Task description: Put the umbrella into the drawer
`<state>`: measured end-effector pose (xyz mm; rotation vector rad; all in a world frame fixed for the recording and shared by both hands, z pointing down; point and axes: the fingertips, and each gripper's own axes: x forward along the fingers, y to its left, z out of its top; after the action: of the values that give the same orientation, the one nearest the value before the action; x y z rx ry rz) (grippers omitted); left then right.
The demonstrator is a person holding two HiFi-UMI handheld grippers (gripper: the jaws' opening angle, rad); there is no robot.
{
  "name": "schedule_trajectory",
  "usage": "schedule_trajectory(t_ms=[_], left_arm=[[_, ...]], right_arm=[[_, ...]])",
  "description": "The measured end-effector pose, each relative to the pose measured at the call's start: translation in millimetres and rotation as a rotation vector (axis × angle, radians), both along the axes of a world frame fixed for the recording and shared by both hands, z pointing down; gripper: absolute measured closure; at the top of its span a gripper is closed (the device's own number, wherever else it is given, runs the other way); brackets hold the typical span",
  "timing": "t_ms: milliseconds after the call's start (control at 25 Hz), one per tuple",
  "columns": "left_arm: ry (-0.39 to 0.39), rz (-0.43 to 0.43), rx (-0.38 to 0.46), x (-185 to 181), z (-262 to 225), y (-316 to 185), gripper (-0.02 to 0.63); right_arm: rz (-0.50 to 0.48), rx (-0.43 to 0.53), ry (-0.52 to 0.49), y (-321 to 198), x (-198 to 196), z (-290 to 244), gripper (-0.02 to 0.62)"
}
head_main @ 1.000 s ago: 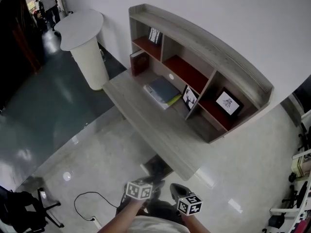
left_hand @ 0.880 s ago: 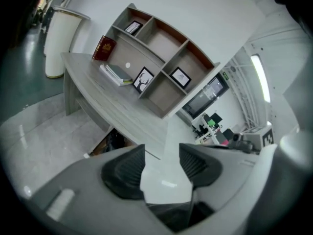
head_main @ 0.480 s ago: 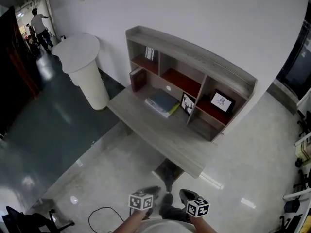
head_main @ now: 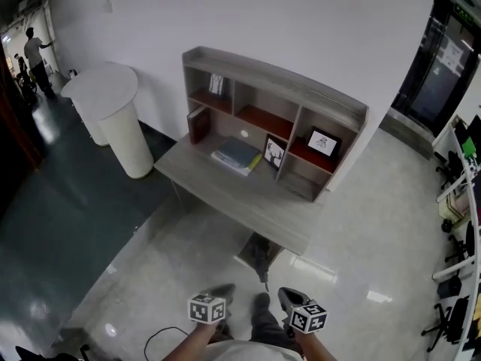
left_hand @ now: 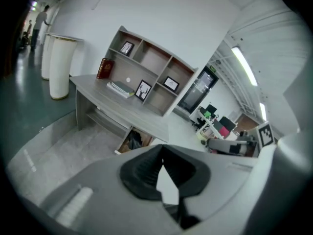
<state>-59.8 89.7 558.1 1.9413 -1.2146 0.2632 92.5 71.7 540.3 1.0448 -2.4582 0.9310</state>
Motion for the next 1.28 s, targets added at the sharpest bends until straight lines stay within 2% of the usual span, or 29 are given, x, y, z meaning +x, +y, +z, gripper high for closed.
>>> schedule_trajectory(t_ms=[240,400,560,720,1120,1280], left_arm=[[0.012,0.091,0.027,-10,-12,31,0.606],[0.057,0.129,0.027,-4,-19,52,0.606],[0.061,0.167,0.033,9,-20,66,0.606],[0.068,0.158,0.052,22,-25,71,0.606],[0.019,0.167,0.091,44,-38,92,0.606],[-0.001,0.157,0.106,46,-42,92,0.606]], right_arm=[[0.086,0.060,0.006,45,10,-23,0.591],[0.139,0.050,0.023,74,26,-16,0.591],[0.155,0.057,0.028,95,42,-18,0.591],[0.157,0.070,0.017,102,57,-21,0.591],[0.169,0.094,-0.023,98,94,-37,0.591],[0.135,0.120,-0.026,93,96,-43,0.591]])
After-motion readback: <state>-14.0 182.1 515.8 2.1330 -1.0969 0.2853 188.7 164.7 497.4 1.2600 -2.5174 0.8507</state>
